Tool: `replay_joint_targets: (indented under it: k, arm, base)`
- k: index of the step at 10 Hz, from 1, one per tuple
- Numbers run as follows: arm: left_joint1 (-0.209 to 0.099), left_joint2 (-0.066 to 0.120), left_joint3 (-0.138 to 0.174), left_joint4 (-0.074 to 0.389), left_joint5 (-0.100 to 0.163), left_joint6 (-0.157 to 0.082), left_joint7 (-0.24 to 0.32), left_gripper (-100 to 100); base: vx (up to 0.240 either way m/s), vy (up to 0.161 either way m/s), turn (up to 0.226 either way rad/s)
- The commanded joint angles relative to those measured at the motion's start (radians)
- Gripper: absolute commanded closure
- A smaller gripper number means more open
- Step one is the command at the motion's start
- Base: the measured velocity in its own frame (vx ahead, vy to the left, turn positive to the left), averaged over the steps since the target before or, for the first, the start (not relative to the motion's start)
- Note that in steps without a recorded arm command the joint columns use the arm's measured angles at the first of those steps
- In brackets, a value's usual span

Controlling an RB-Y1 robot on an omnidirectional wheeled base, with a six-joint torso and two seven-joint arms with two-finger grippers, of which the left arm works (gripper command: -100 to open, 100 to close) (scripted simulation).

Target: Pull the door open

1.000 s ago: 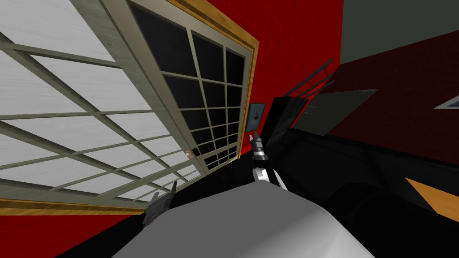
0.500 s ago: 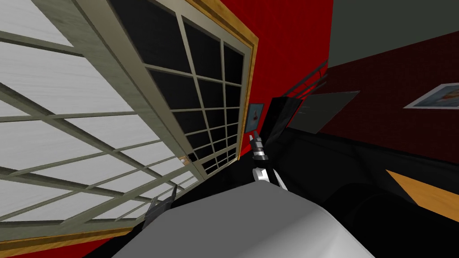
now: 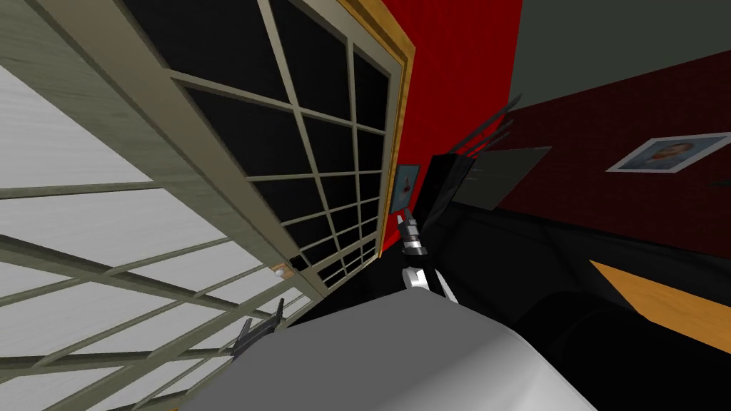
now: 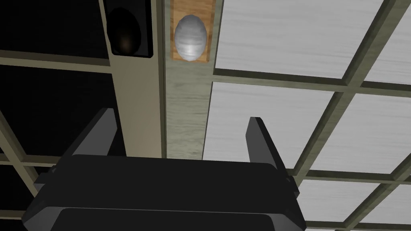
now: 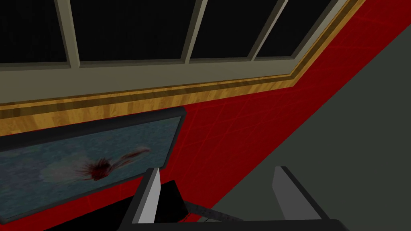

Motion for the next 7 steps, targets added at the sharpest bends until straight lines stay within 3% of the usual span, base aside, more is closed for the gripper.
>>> replay_joint_targets:
  k: [1, 7]
  arm:
    - [0.000, 0.000, 0.000, 0.000, 0.000, 0.000, 0.000, -100]
    - [0.023, 0.043, 0.058, 0.061, 0.022, 0.027, -0.031, -100]
  base:
    - [0.078, 0.026, -0.028]
    - [-0.174, 0.000, 0.072]
